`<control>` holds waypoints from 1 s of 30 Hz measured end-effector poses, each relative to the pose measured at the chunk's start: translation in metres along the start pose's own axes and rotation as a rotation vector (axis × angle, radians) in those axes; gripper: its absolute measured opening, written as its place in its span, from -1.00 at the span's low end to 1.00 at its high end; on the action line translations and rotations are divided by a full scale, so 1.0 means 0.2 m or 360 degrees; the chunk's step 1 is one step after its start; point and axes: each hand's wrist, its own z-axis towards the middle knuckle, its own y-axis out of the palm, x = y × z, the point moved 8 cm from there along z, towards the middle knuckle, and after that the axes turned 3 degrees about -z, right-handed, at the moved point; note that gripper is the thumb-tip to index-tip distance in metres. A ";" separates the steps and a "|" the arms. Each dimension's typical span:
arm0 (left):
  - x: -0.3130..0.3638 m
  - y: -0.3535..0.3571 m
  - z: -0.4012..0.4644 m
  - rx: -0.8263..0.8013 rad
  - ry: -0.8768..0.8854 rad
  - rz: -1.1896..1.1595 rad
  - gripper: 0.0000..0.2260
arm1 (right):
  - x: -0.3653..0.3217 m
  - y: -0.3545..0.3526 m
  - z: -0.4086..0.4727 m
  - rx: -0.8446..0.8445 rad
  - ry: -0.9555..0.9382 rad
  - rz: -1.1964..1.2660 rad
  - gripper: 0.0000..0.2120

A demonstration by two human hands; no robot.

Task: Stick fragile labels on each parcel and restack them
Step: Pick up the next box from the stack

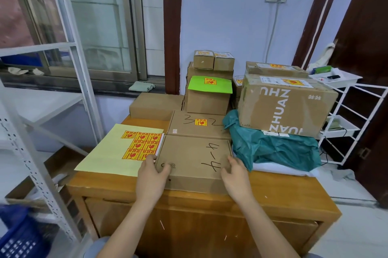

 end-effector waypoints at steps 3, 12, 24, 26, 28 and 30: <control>0.00 0.00 0.01 0.0001 0.0004 0.0029 -0.66 | -0.01 0.01 0.01 -0.0011 -0.0013 -0.0110 -0.49; 0.03 0.02 -0.01 0.0003 0.0085 0.0102 -0.60 | -0.01 0.00 0.03 0.0084 0.0033 -0.0449 -0.59; 0.01 -0.15 0.17 0.0092 0.0083 0.0213 -0.73 | -0.38 0.13 0.09 -0.0070 -0.0524 -0.0676 -0.79; -0.02 -0.21 0.24 0.0141 0.0080 0.0280 -0.73 | -0.46 0.17 0.15 -0.0094 -0.0593 -0.0624 -0.77; -0.08 -0.26 0.32 0.0158 0.0057 0.0368 -0.72 | -0.49 0.22 0.20 -0.0087 -0.0625 -0.0585 -0.77; -0.13 -0.29 0.41 0.0164 0.0032 0.0463 -0.72 | -0.47 0.26 0.23 -0.0074 -0.0662 -0.0633 -0.75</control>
